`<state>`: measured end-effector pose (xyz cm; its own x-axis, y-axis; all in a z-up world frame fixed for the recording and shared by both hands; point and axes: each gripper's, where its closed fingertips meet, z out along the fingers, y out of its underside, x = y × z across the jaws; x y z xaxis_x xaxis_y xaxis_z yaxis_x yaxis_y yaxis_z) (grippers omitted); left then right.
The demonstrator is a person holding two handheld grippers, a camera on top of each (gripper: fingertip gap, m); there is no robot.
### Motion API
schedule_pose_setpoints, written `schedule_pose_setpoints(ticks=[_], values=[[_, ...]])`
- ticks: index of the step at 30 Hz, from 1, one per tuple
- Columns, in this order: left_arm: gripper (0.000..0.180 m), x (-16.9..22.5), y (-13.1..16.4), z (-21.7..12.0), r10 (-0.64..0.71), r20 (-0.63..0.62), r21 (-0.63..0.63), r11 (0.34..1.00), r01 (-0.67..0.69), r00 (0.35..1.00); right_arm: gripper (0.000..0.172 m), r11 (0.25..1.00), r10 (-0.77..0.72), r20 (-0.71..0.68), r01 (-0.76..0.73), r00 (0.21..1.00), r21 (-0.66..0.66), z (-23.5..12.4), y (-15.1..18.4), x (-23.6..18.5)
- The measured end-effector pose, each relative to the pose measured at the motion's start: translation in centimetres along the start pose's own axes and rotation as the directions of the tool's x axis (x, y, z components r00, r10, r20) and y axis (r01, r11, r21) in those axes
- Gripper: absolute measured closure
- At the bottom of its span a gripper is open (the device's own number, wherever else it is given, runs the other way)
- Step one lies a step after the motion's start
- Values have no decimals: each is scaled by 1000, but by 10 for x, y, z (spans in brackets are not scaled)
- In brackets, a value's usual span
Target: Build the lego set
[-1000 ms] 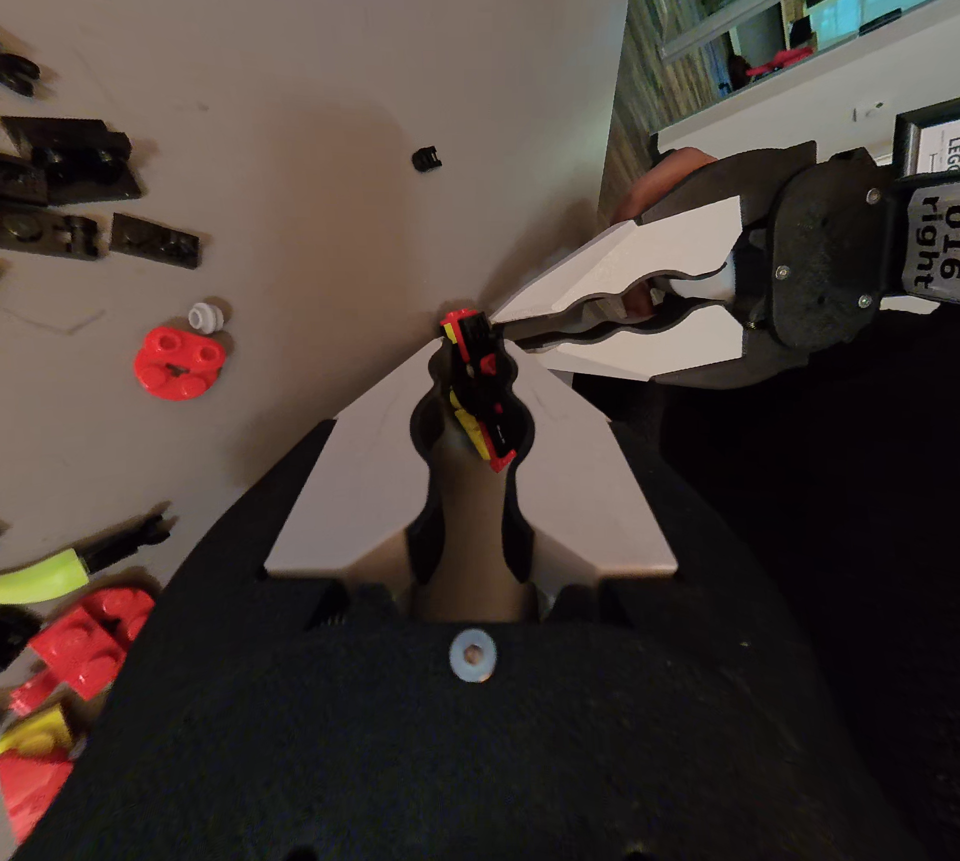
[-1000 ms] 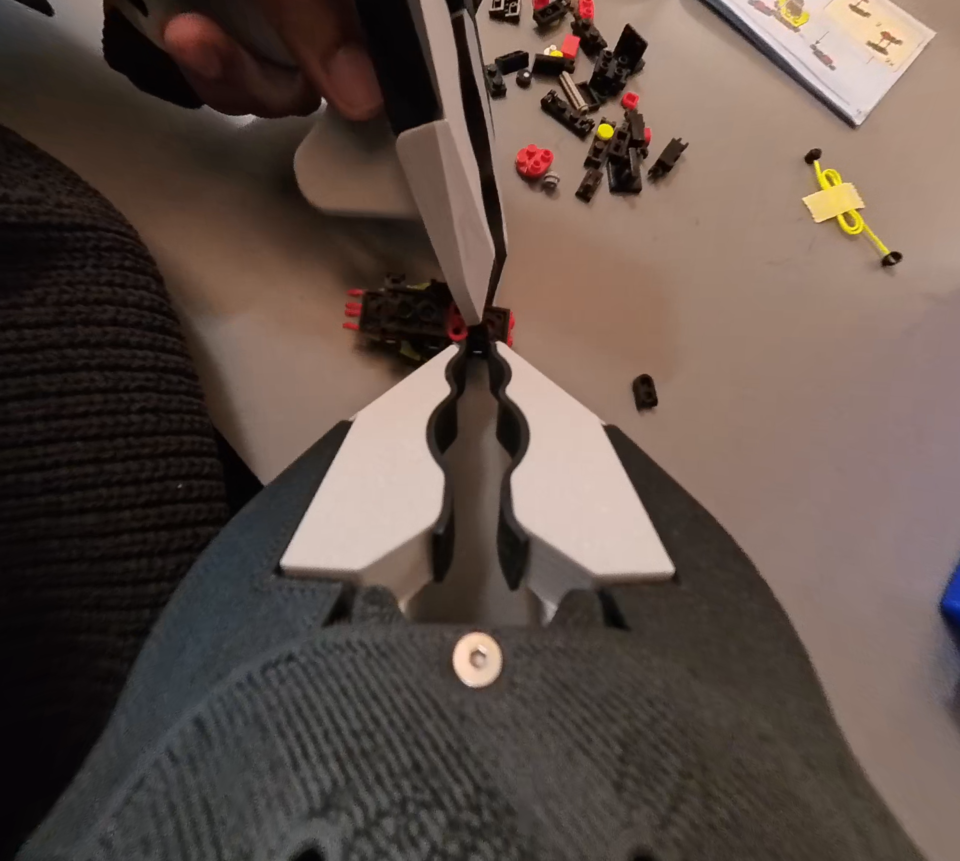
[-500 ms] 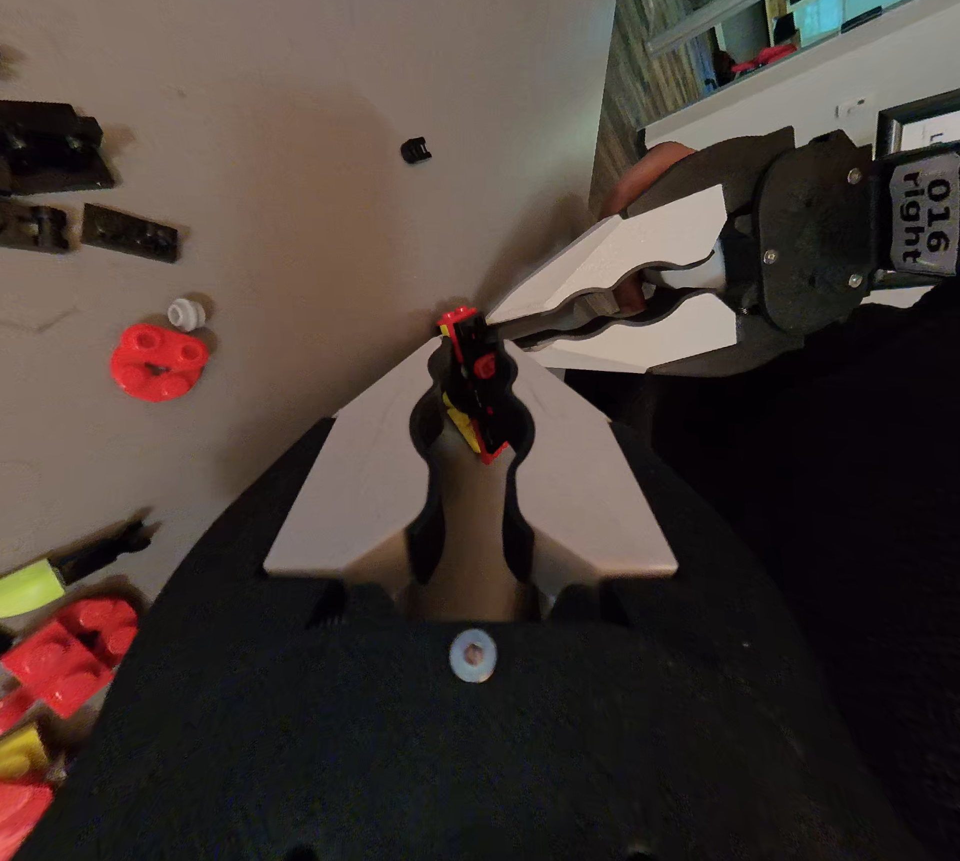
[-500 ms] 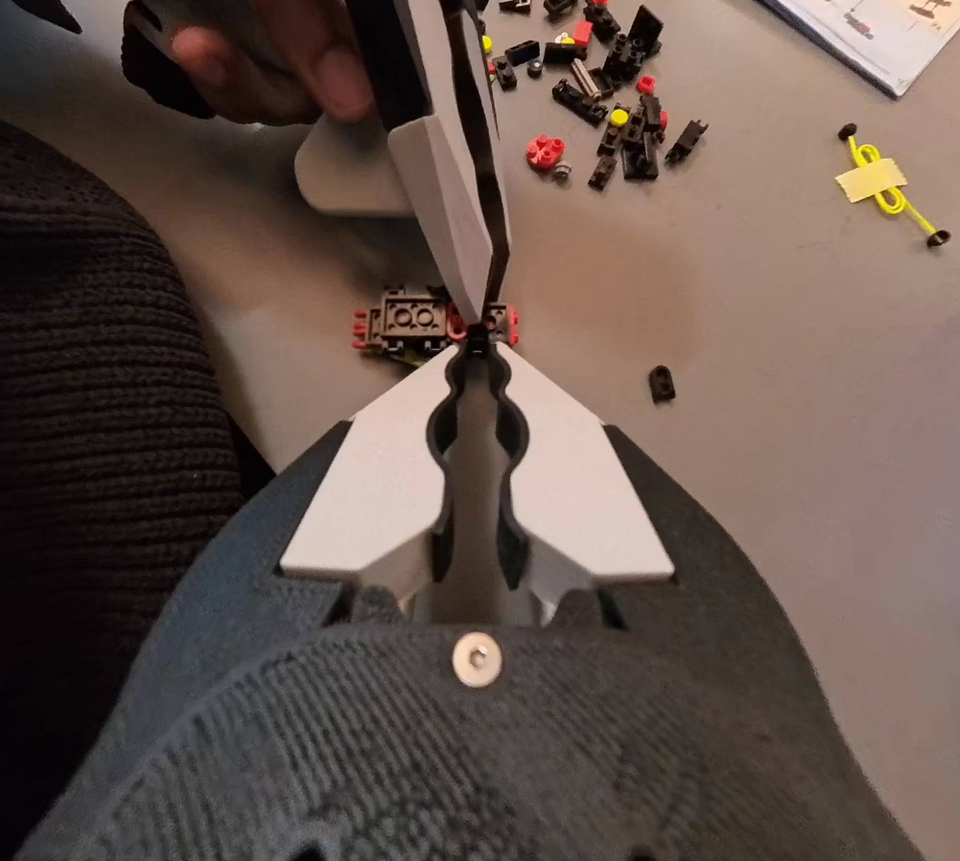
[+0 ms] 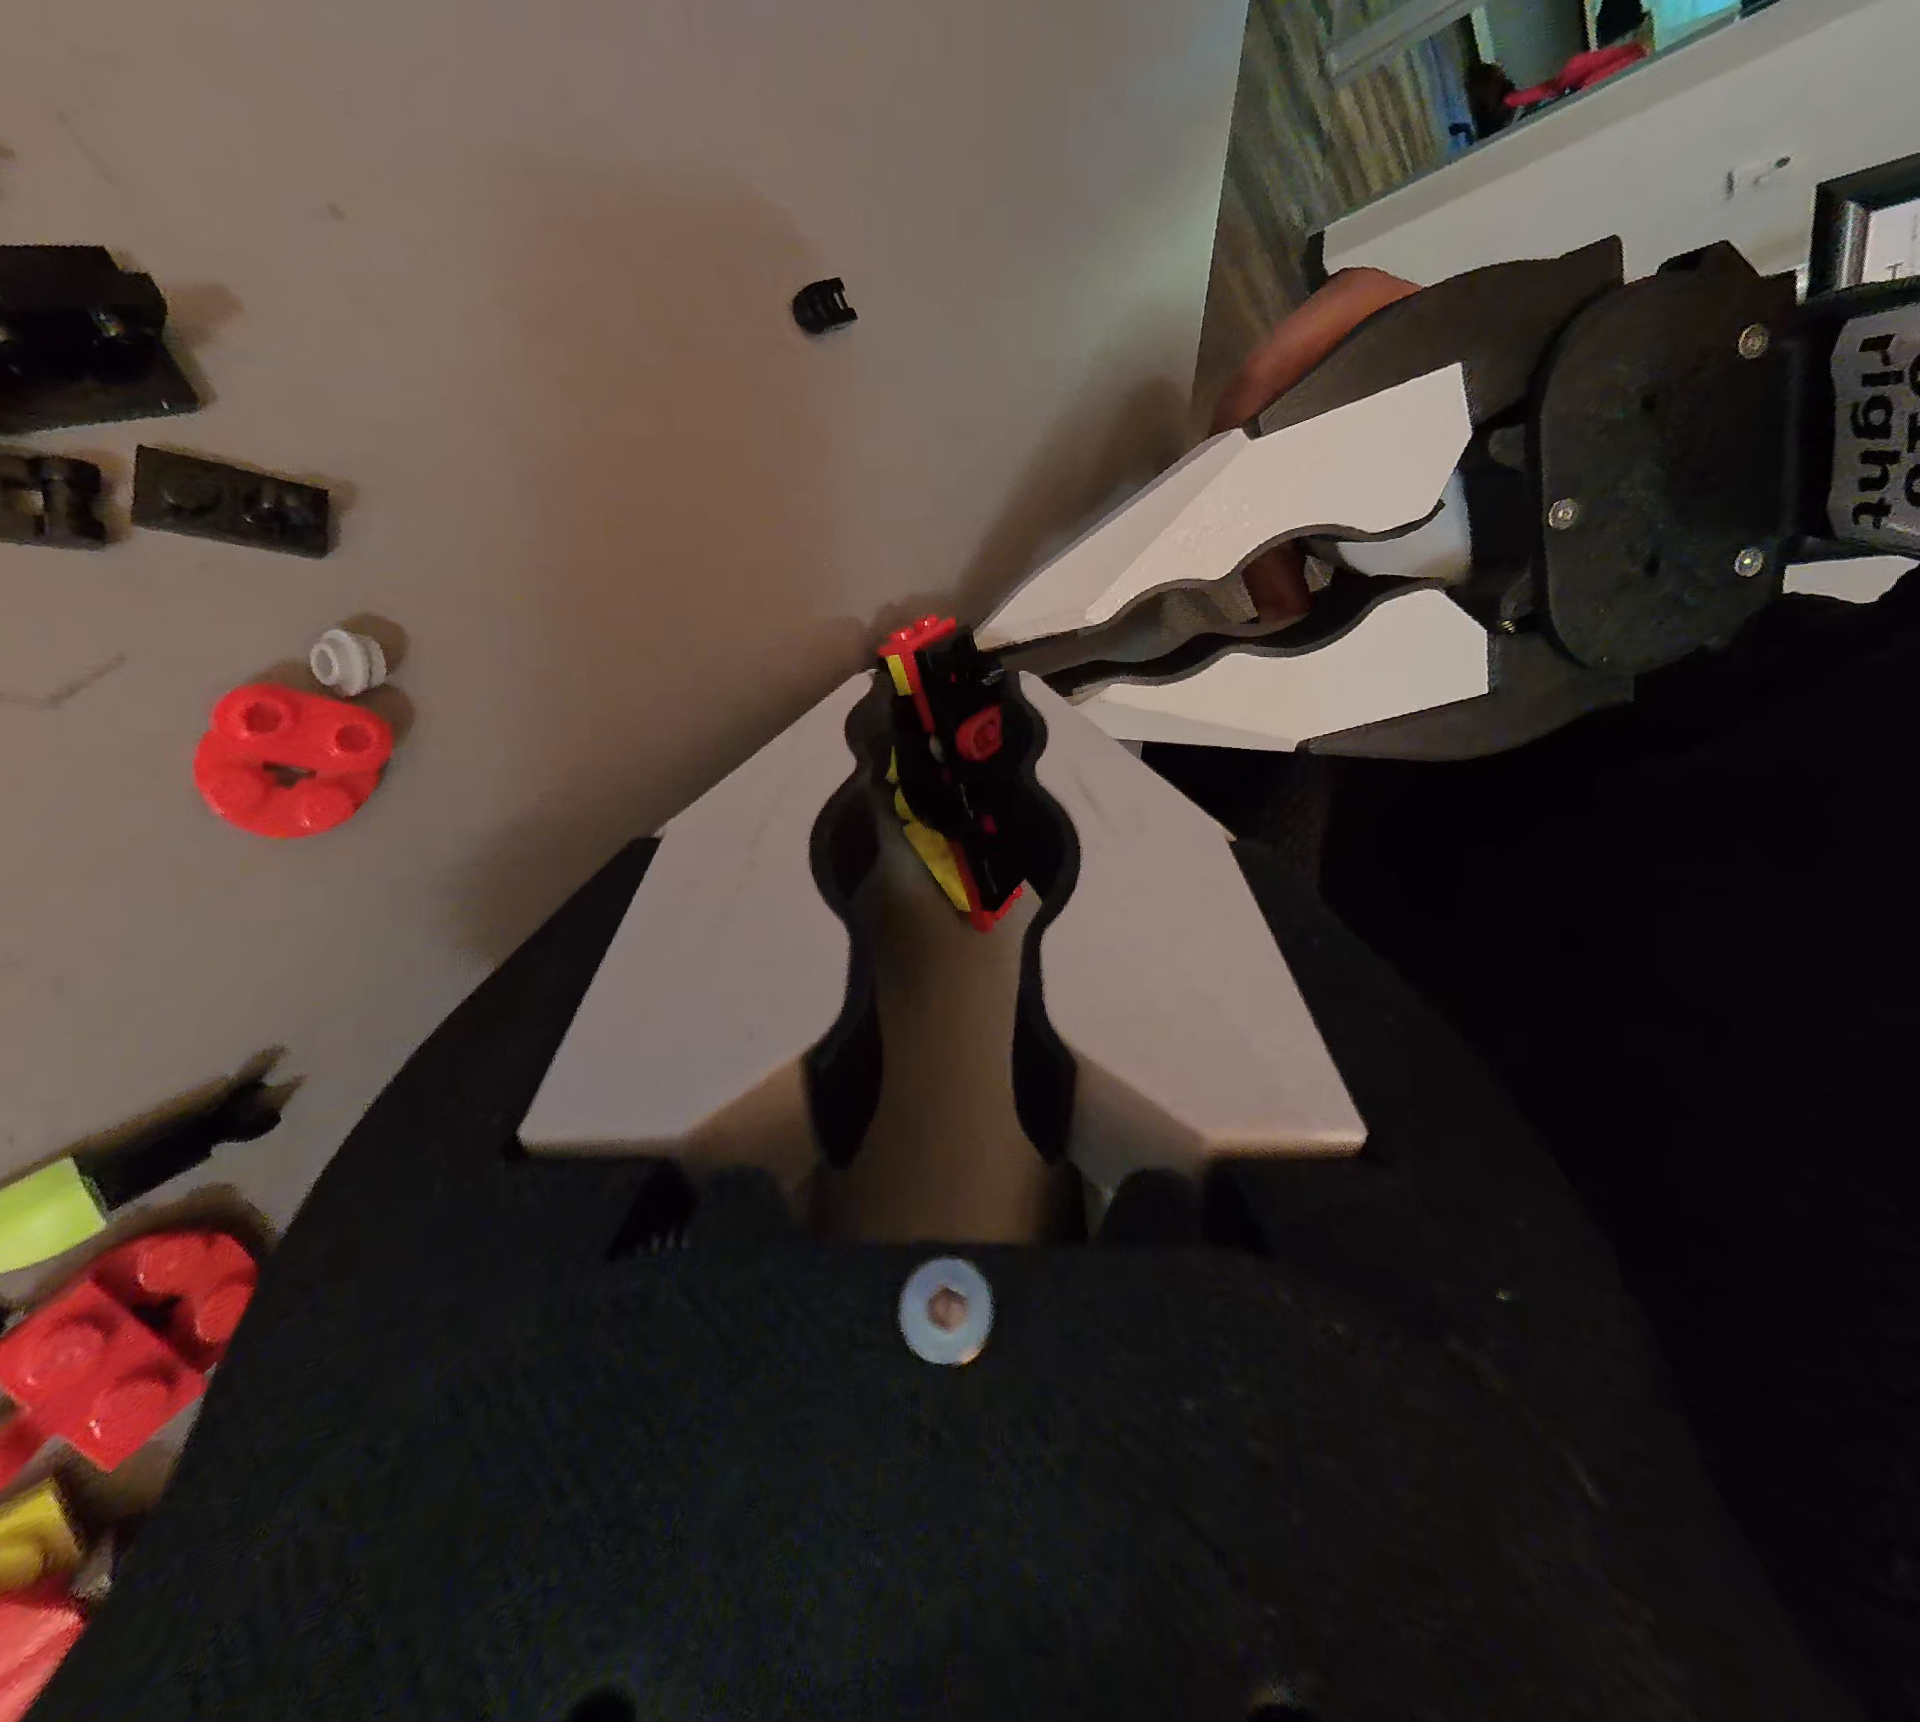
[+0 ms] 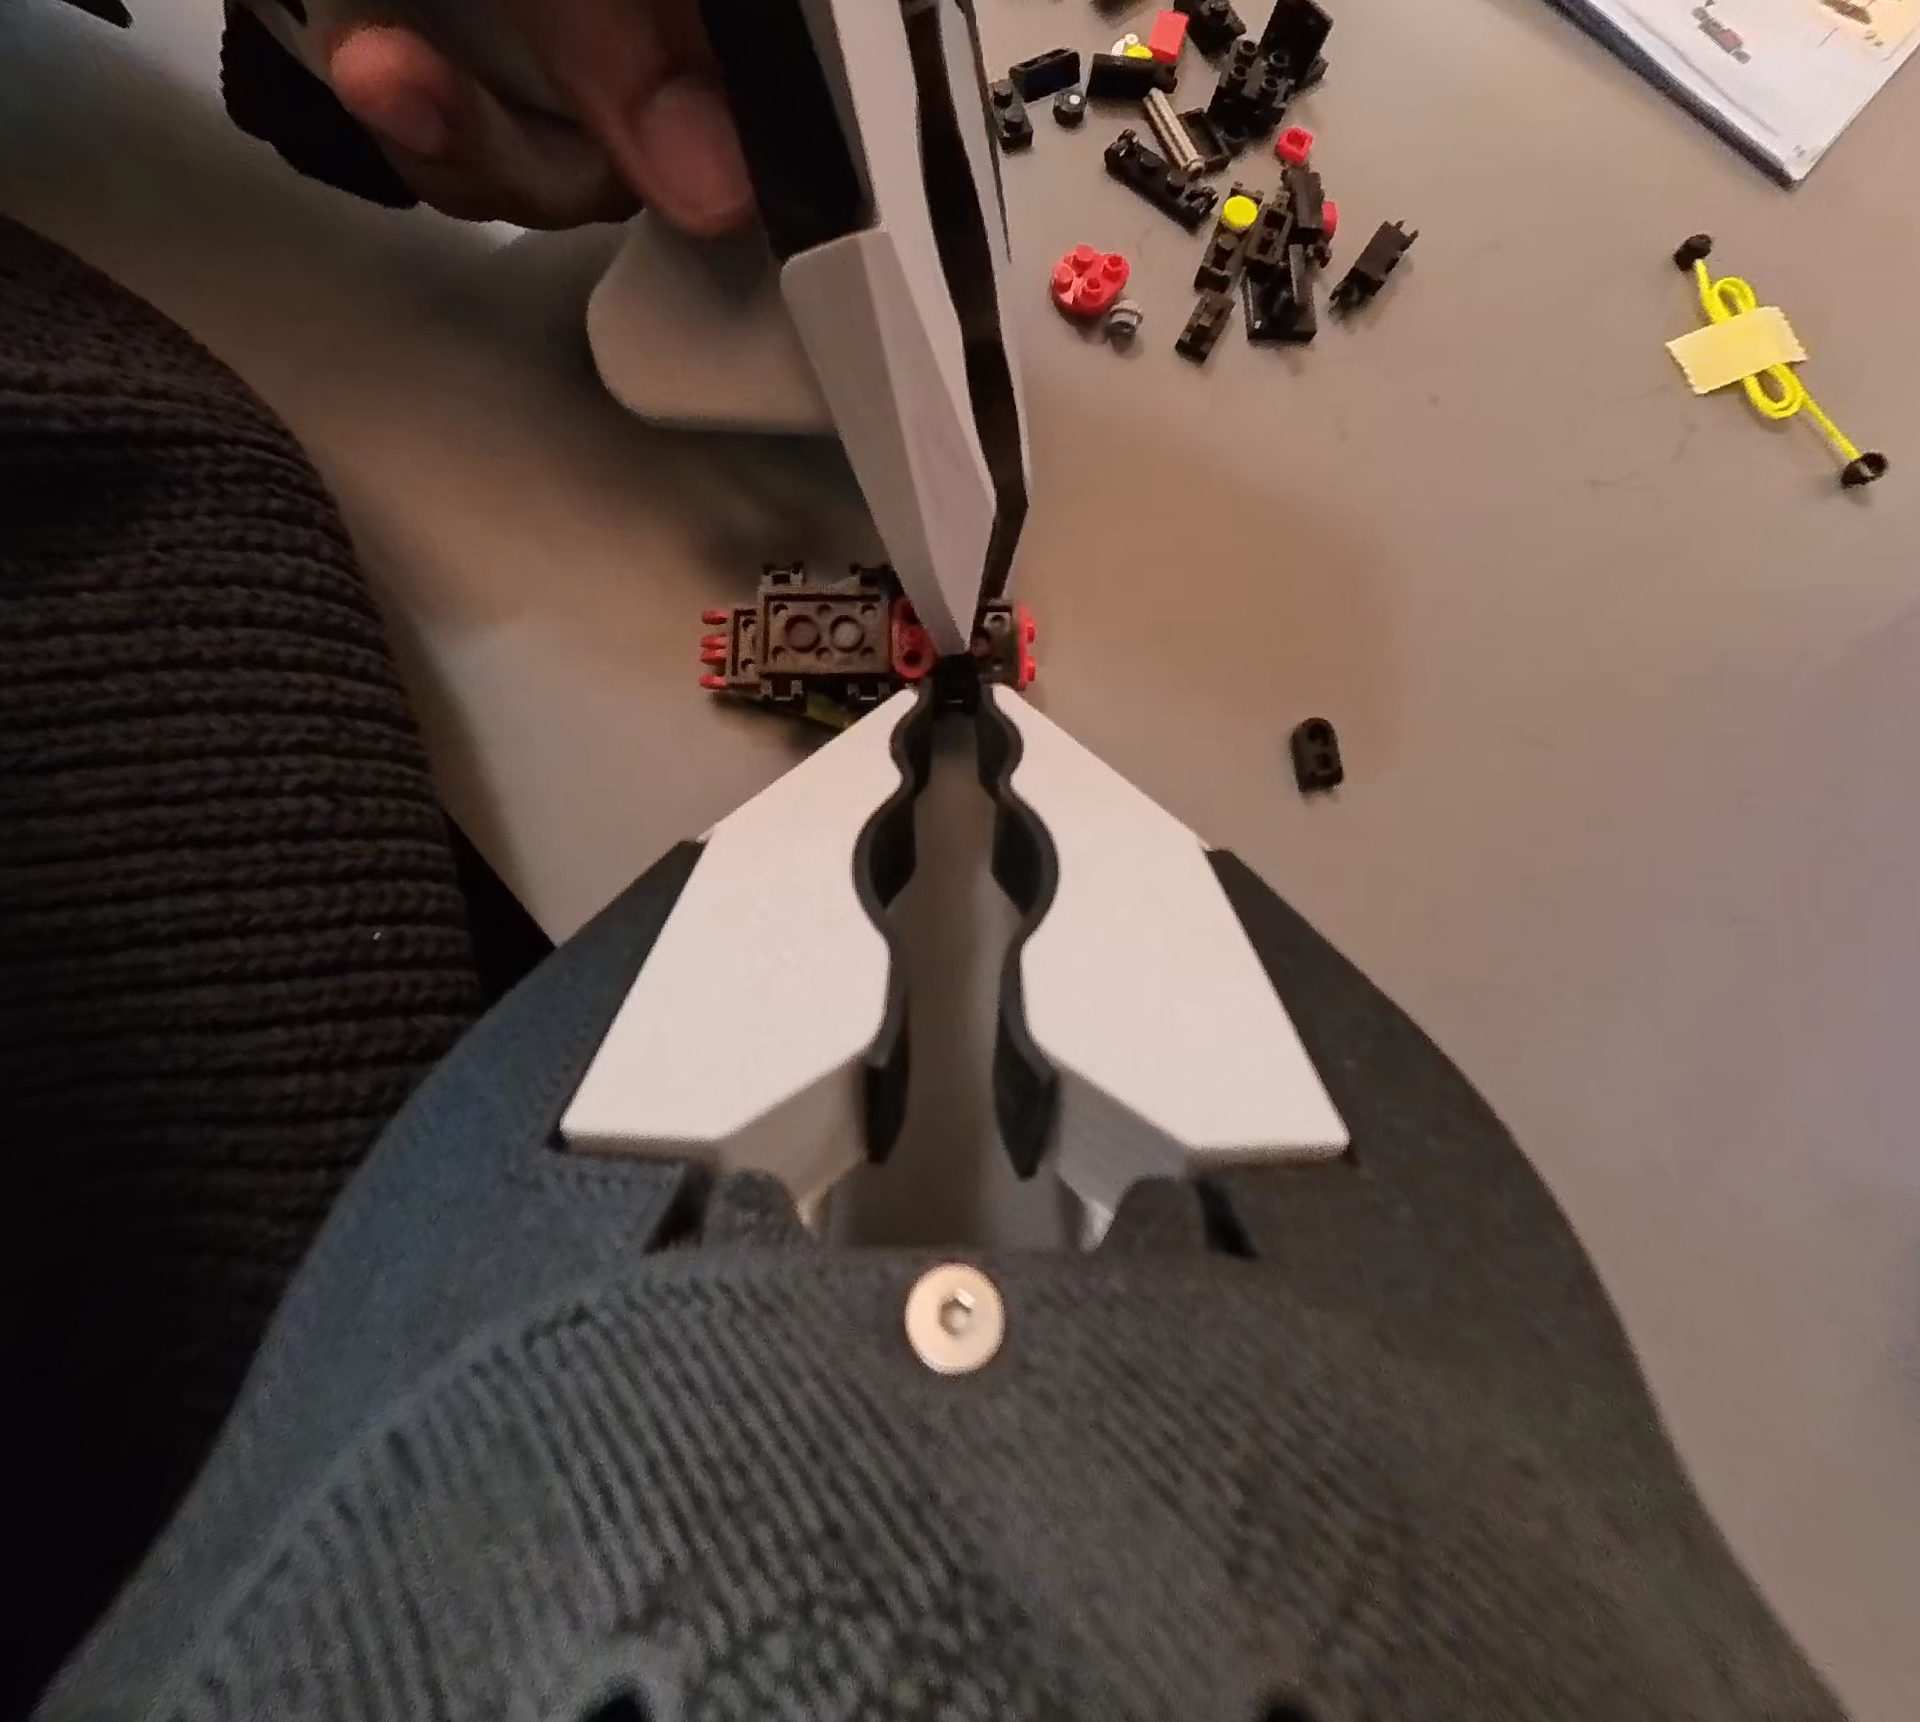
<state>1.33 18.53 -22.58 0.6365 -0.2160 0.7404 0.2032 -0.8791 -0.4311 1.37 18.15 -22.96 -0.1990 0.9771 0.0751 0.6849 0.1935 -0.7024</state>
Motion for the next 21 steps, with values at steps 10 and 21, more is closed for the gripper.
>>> schedule_pose_setpoints(ticks=[10,21], values=[[159,1,1,1,11,-3,-21,1000,-11,1000,165,1000,2,13,-2,1000,0,1,1,-2],[154,4,2,1,19,-13,-25,1000,-19,1000,165,1000,9,21,-9,1000,3,0,1,-2]])
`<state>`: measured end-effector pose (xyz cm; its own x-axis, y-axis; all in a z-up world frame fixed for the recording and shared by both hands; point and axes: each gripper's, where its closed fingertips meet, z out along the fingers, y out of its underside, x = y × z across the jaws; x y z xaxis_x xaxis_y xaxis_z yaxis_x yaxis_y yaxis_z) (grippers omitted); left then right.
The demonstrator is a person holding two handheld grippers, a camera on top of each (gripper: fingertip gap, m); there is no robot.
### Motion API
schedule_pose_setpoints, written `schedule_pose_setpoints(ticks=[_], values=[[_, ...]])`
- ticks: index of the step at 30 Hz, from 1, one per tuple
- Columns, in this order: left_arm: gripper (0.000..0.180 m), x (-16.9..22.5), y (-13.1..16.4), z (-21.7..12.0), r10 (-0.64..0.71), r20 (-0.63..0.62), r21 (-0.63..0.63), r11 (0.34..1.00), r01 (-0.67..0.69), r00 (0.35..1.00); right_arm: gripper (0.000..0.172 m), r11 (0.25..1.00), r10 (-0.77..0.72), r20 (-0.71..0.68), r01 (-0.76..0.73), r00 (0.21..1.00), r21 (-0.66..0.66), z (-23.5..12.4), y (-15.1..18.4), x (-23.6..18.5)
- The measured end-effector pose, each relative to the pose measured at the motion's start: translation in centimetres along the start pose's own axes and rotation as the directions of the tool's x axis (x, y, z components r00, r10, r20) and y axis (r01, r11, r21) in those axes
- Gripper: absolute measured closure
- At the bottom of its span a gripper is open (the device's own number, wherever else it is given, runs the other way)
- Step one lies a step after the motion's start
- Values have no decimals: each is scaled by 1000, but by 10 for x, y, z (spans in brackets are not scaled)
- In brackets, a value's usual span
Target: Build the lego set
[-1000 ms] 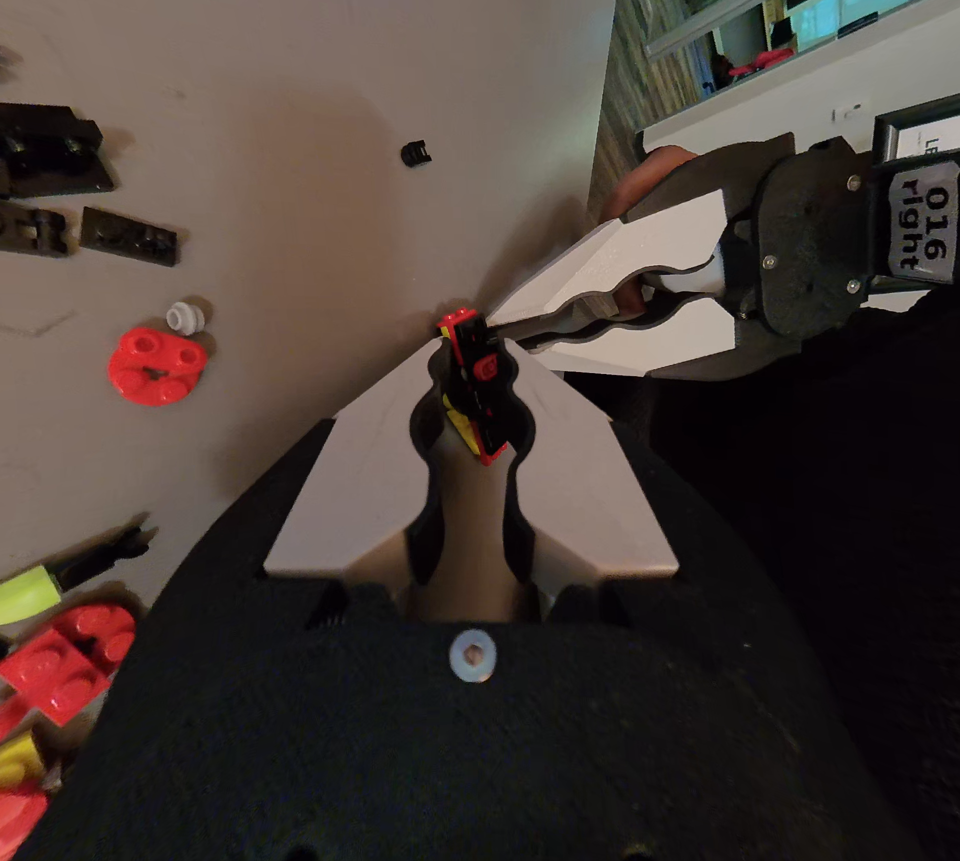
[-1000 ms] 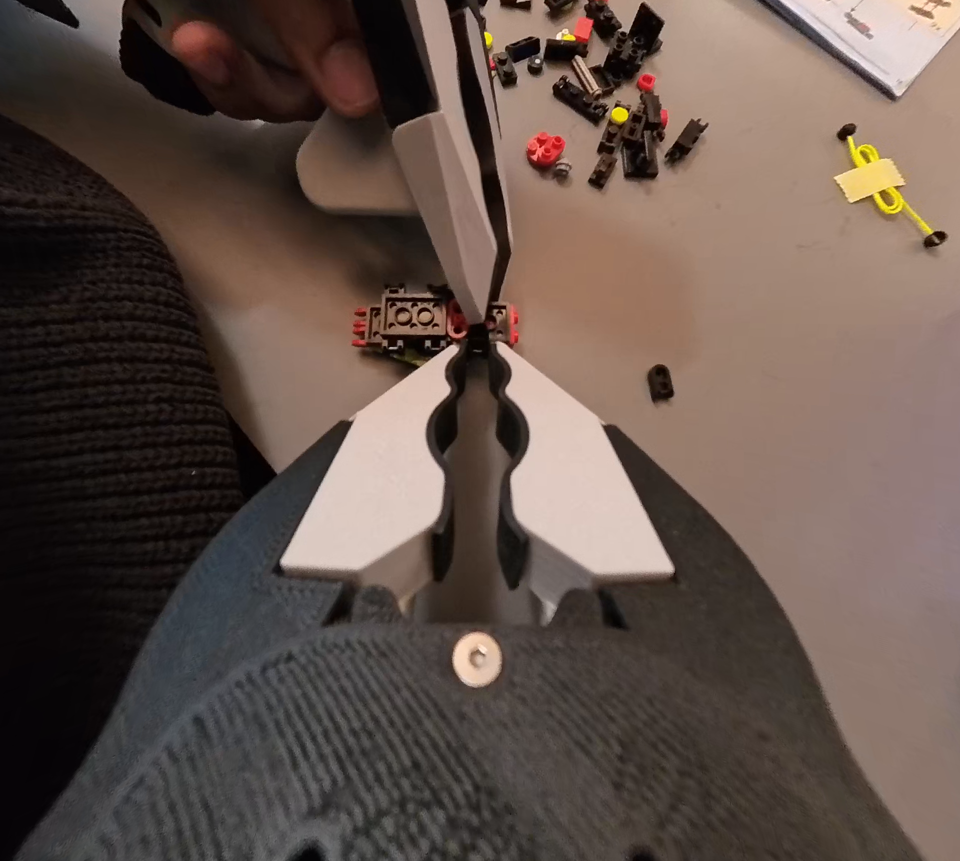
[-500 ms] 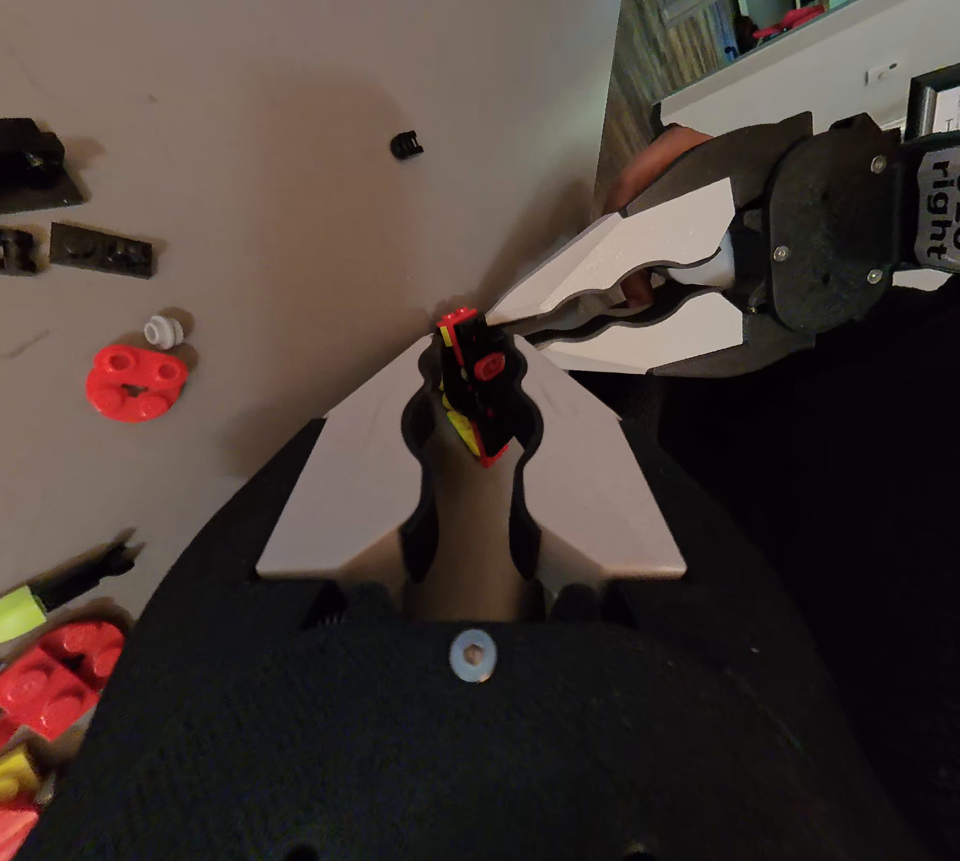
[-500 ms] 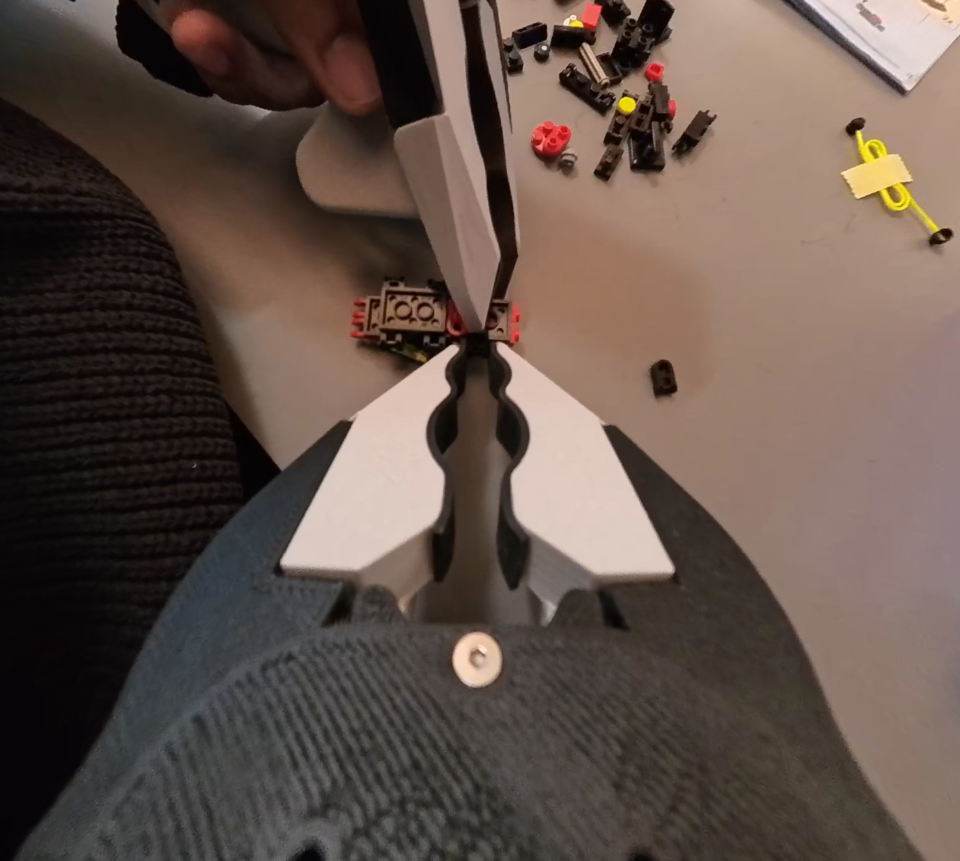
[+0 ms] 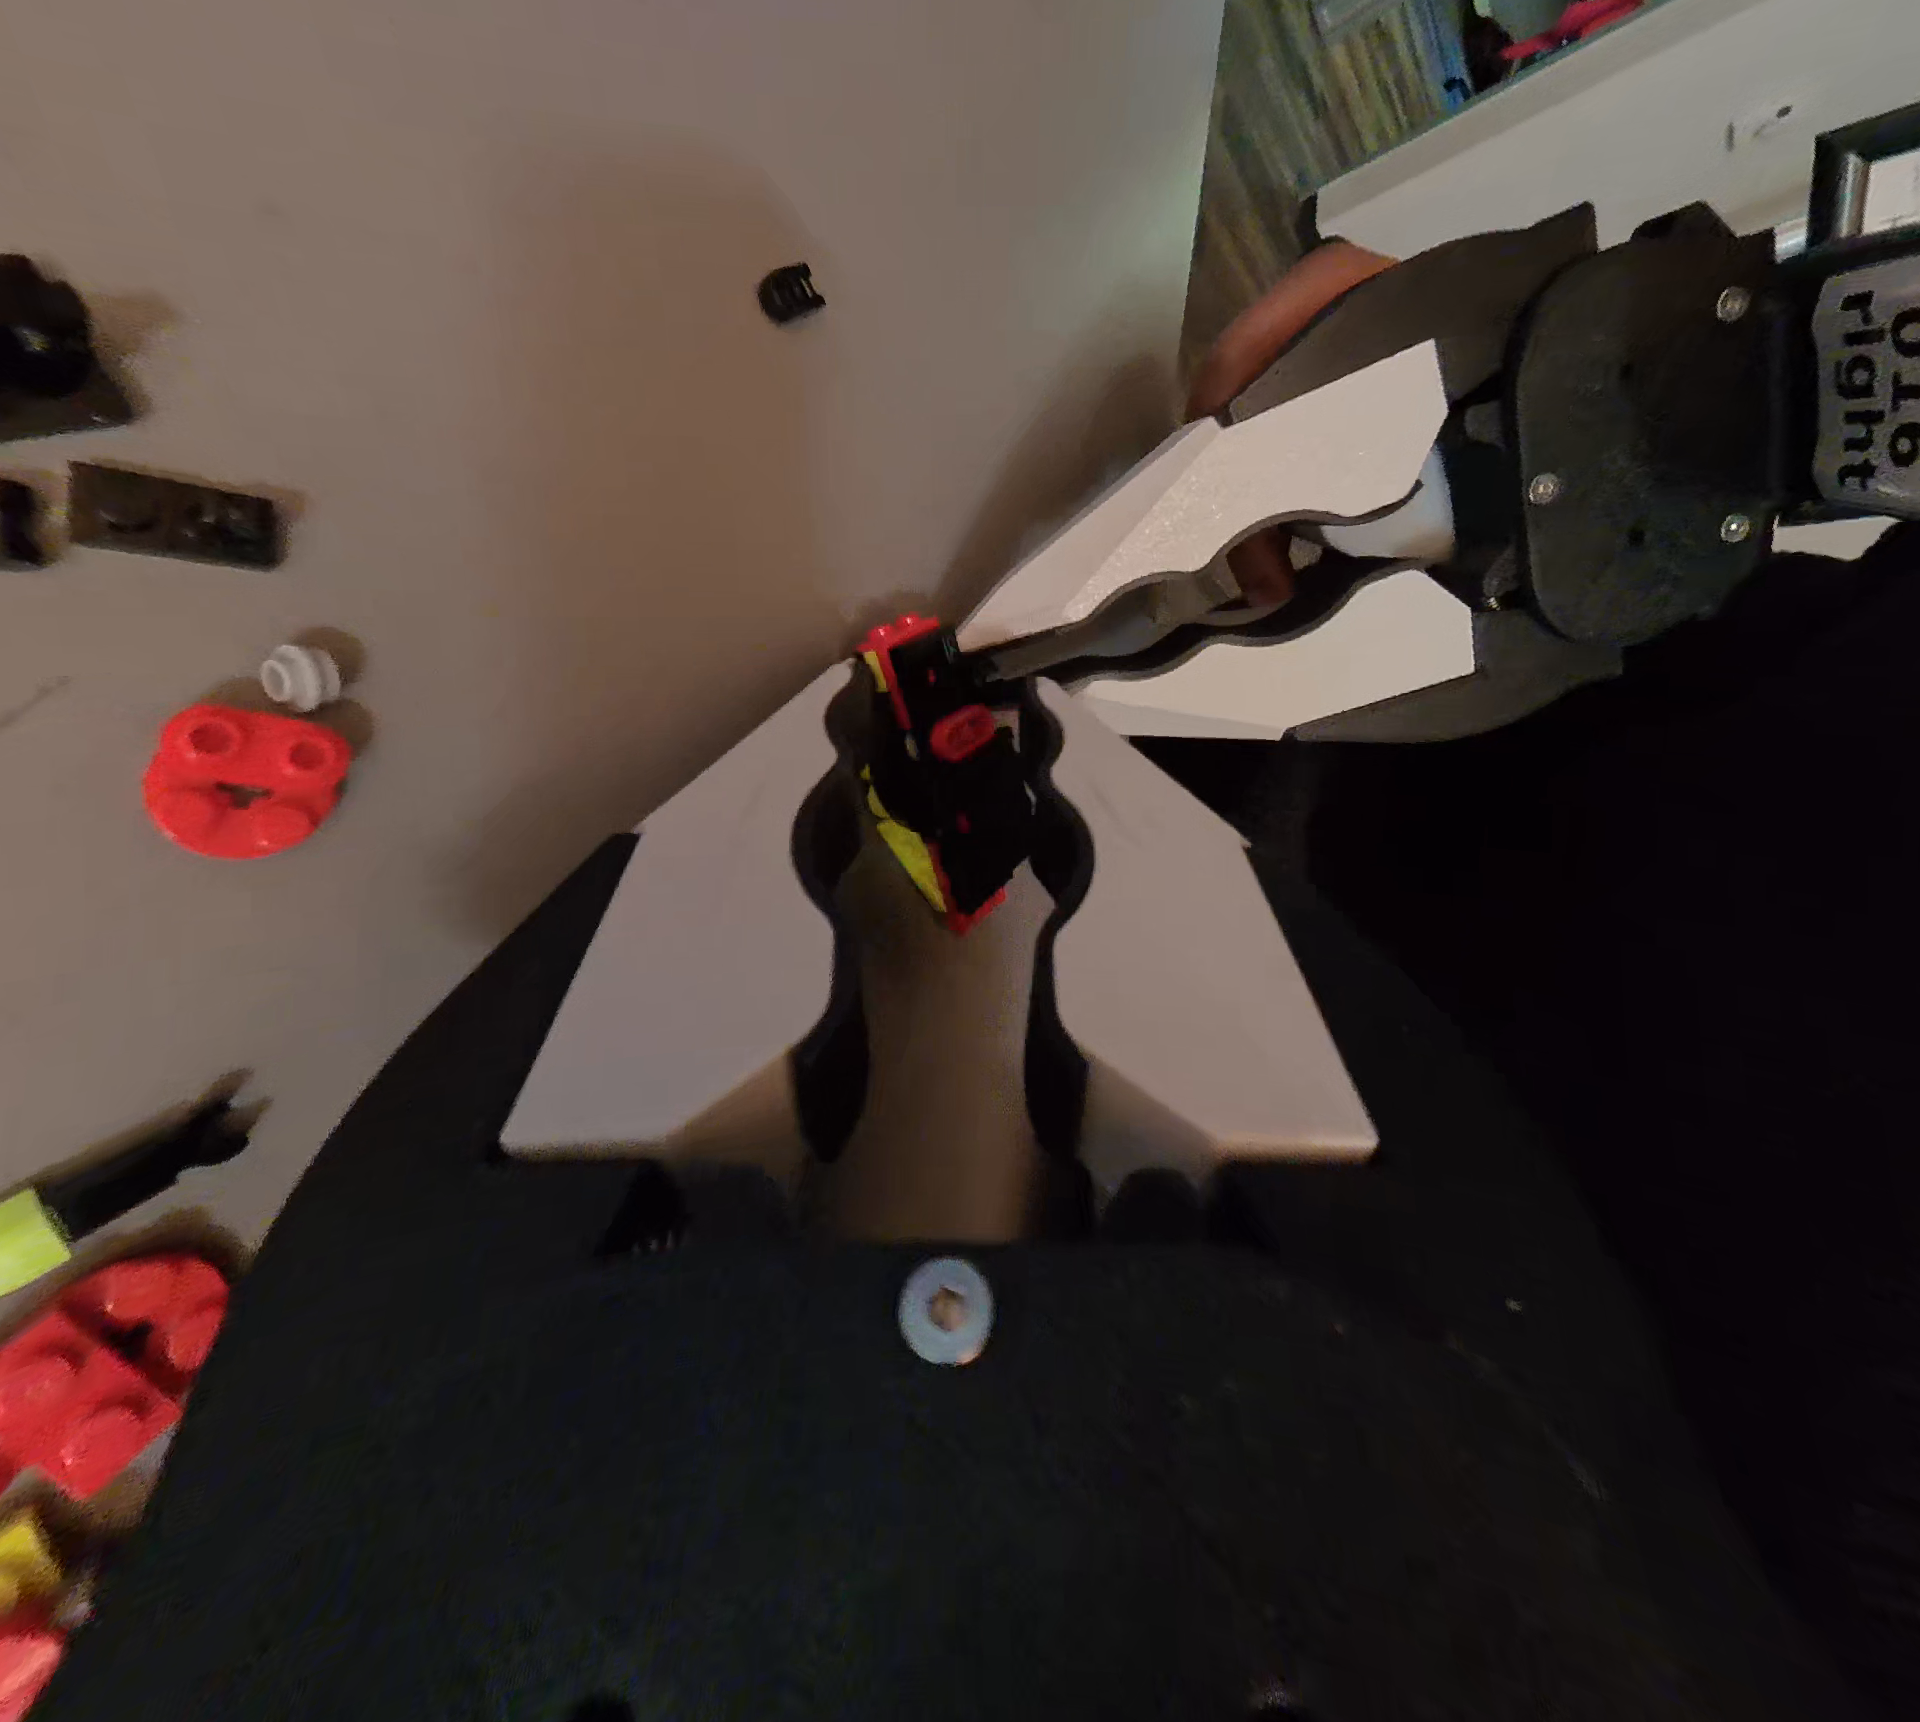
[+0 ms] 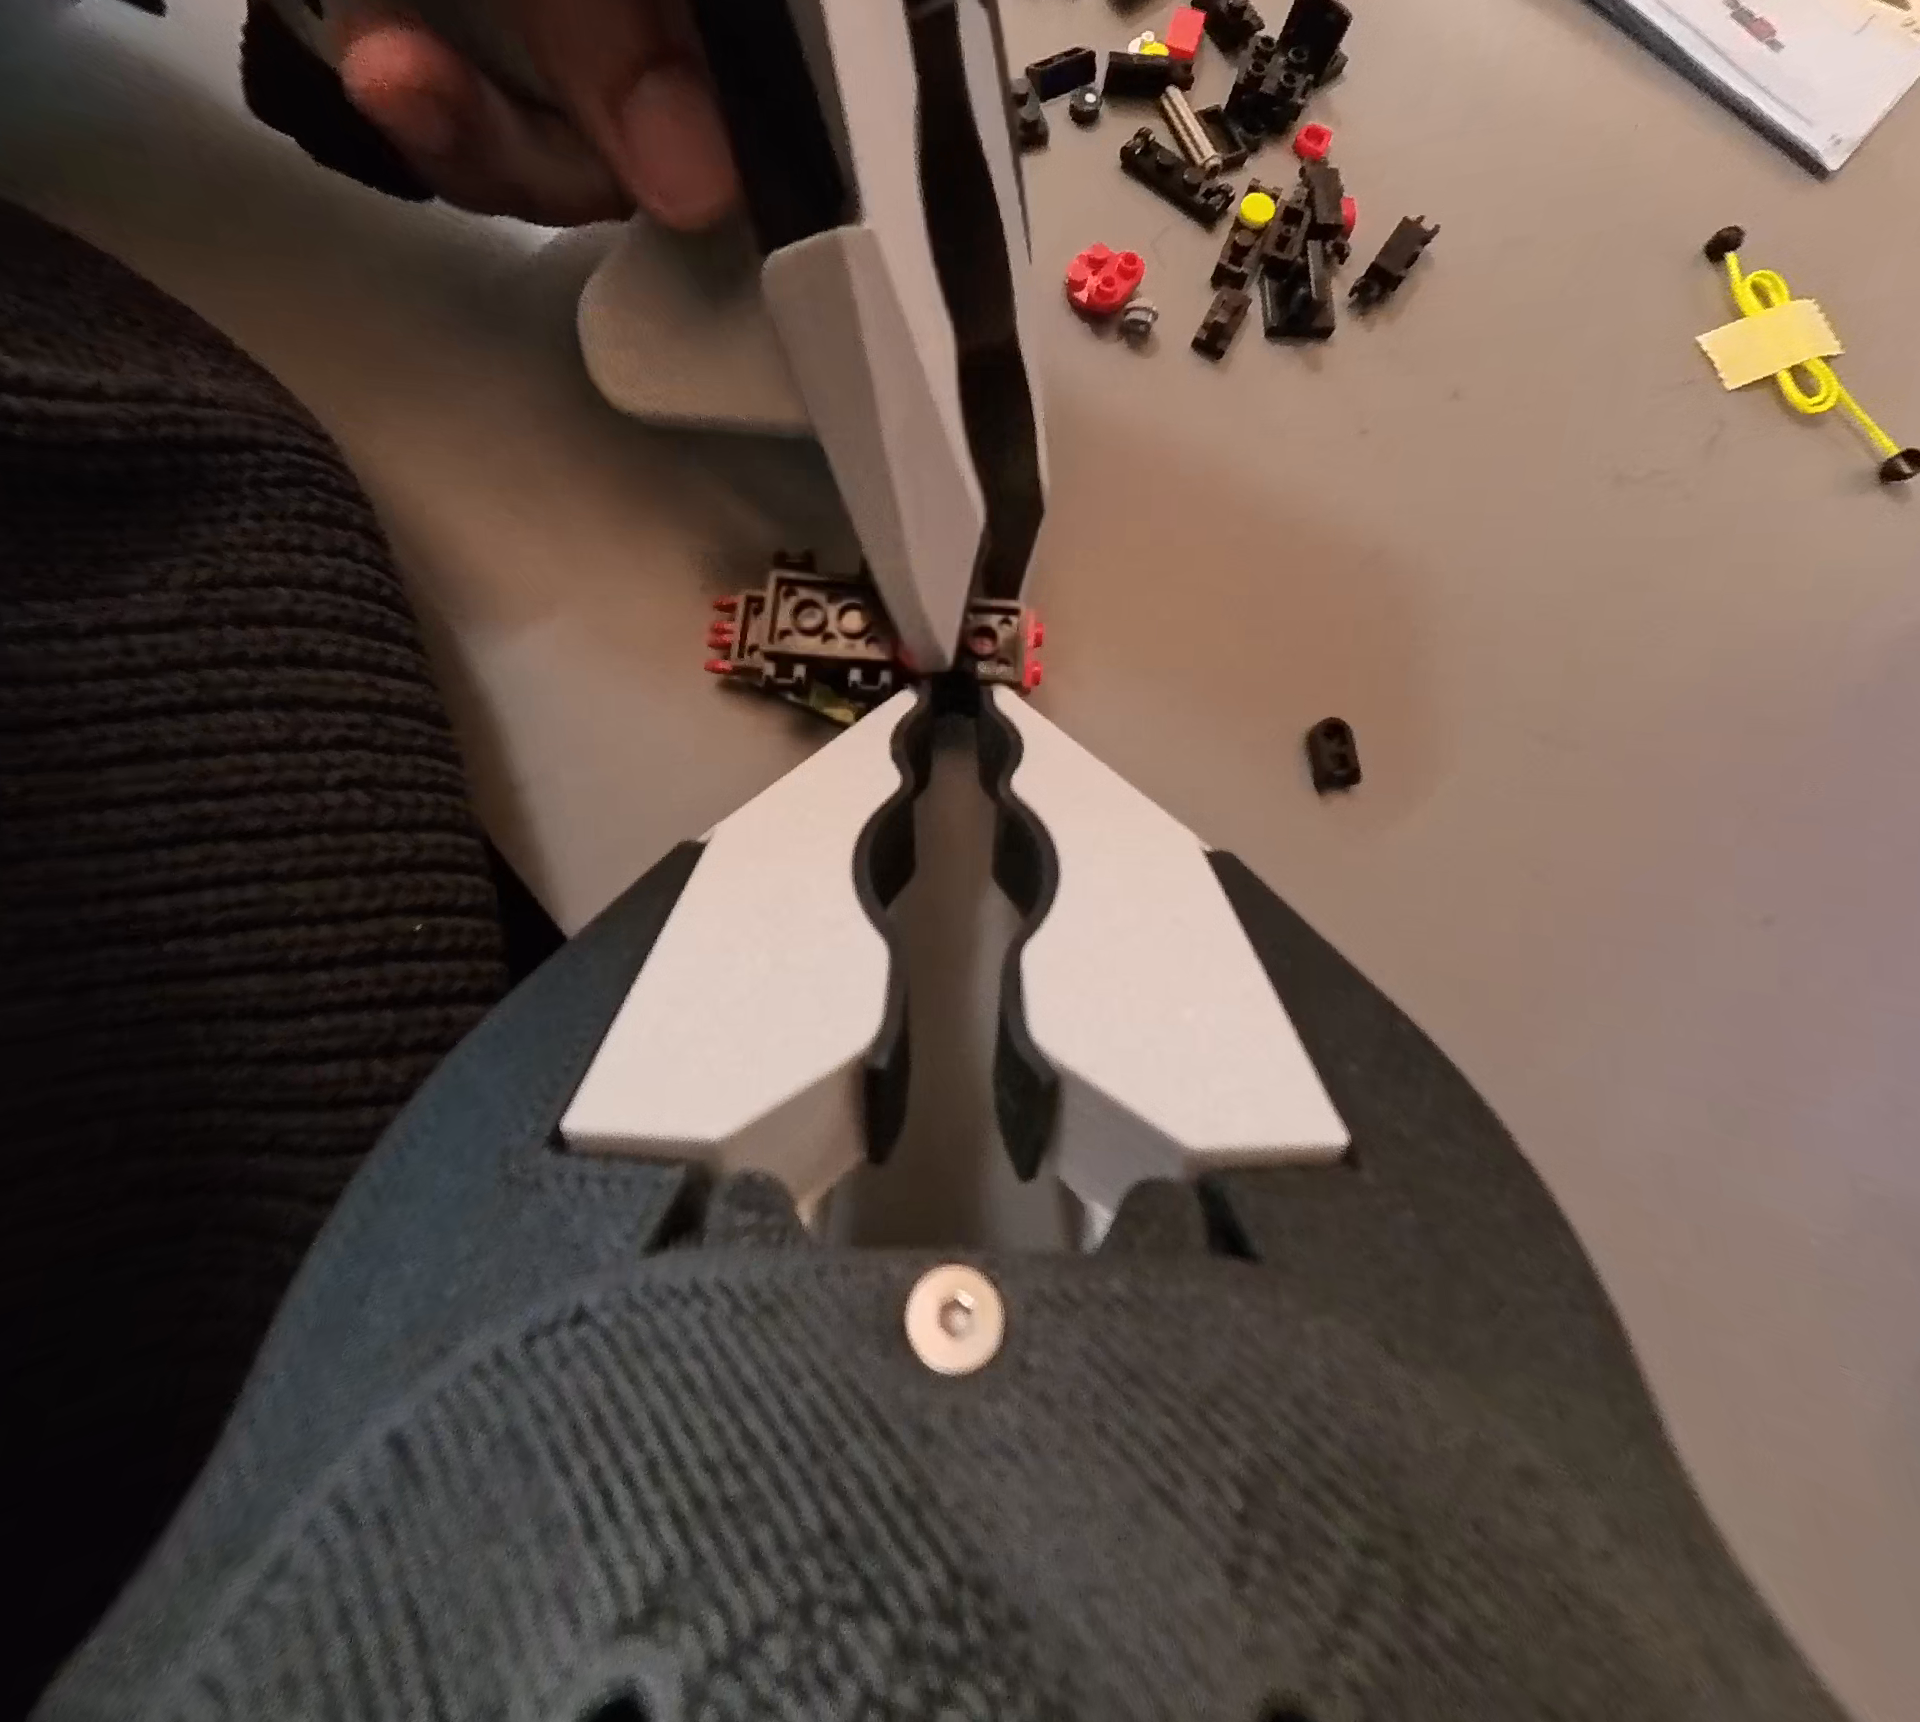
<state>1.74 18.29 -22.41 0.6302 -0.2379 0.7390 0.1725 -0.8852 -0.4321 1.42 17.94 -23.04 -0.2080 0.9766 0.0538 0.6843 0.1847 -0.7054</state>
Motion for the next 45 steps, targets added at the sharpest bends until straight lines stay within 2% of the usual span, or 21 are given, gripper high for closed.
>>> schedule_pose_setpoints(ticks=[7,8,16,20,45], values=[[152,1,-1,0,-15,3,1,1000,15,1000,165,1000,-5,-3,5,1000,-2,0,0,0],[157,-2,-1,0,-17,21,2,1000,17,1000,165,1000,-7,-4,7,1000,-2,0,0,0],[160,-2,-2,-1,-31,15,8,999,31,999,165,1000,-6,-6,6,1000,4,-1,0,1],[170,-3,-4,-3,-36,8,20,999,36,999,165,999,35,15,-36,999,34,-4,-3,2],[162,-2,-1,1,-47,-13,8,999,47,999,166,996,77,82,-80,994,33,-7,1,1]])
